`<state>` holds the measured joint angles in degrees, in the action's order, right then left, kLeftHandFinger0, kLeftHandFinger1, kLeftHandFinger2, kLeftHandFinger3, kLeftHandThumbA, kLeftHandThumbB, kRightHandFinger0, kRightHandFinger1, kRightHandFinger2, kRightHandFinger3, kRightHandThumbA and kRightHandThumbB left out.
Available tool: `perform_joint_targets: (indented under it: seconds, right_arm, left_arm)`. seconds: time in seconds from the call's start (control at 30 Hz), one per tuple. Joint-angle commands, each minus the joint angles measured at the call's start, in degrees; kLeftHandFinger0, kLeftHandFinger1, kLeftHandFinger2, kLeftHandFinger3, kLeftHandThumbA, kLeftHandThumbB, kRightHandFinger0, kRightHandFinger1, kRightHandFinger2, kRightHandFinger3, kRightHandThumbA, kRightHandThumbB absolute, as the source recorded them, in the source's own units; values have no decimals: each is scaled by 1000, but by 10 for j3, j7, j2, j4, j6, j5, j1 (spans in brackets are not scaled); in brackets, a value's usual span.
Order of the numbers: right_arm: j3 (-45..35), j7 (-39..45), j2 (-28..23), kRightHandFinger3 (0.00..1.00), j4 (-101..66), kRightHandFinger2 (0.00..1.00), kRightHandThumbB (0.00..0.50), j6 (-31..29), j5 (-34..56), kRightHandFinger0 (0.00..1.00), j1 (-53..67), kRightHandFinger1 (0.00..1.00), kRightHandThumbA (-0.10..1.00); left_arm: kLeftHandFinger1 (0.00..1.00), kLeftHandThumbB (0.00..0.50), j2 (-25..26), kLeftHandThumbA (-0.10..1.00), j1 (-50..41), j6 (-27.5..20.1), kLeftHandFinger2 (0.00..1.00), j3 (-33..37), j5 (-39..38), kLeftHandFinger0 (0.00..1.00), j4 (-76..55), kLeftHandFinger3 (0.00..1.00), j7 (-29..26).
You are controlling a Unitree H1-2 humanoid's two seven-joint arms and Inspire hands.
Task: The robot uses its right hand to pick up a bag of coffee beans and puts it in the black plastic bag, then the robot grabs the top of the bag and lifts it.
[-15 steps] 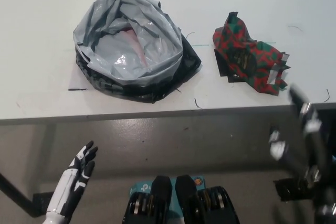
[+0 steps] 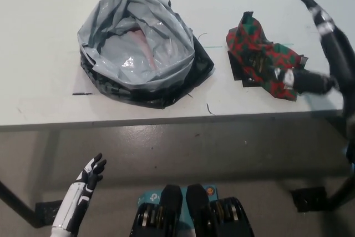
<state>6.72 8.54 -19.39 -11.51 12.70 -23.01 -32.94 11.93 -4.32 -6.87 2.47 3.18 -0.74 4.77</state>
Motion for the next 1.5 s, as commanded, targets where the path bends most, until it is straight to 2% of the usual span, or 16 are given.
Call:
perform_joint_targets:
  seconds: [0.0, 0.1, 0.23, 0.4, 0.5, 0.8, 0.93, 1.23, 1.47]
  right_arm:
    - [64, 111, -48, 1000, 118, 1000, 372, 142, -93, 1000, -165, 1000, 990]
    - [76, 135, -38, 1000, 203, 1000, 407, 142, -103, 1000, -214, 1000, 991]
    - [96, 137, -29, 1000, 276, 1000, 414, 142, -109, 1000, -247, 1000, 1000]
    - [102, 138, -3, 1000, 360, 1000, 484, 142, -127, 1000, -272, 1000, 1000]
    - [95, 129, 11, 1000, 388, 1000, 499, 142, -140, 1000, -278, 1000, 1000]
    - [45, 136, 64, 1000, 453, 1000, 500, 142, -153, 1000, -284, 1000, 1000]
    - [6, 150, 85, 1000, 451, 1000, 500, 142, -169, 1000, -271, 1000, 1000]
    - [-21, 176, 101, 1000, 450, 1000, 500, 142, -233, 1000, -260, 1000, 1000]
    - [-26, 184, 93, 1000, 445, 1000, 500, 142, -296, 1000, -264, 1000, 1000]
  left_arm:
    - [1000, 268, 15, 998, -1, -39, 1000, 1, -5, 1000, 0, 1000, 17]
    - [1000, 280, 16, 1000, -4, -38, 1000, 1, 7, 1000, -3, 1000, 13]
    - [1000, 275, 17, 984, -2, -44, 1000, 3, 17, 1000, -1, 1000, 11]
    - [1000, 274, 21, 983, -1, -49, 1000, 5, 26, 1000, 1, 1000, 11]
    - [1000, 267, 23, 983, -1, -49, 1000, 7, 31, 1000, -2, 1000, 11]
    - [1000, 285, 25, 987, -1, -39, 1000, 7, 44, 1000, -9, 1000, 10]
    - [1000, 273, 26, 979, -2, -38, 1000, 8, 46, 1000, -12, 1000, 12]
    - [1000, 263, 27, 965, -2, -47, 1000, 6, 53, 1000, -9, 1000, 11]
    - [1000, 269, 29, 980, 0, -49, 1000, 4, 55, 1000, -4, 1000, 12]
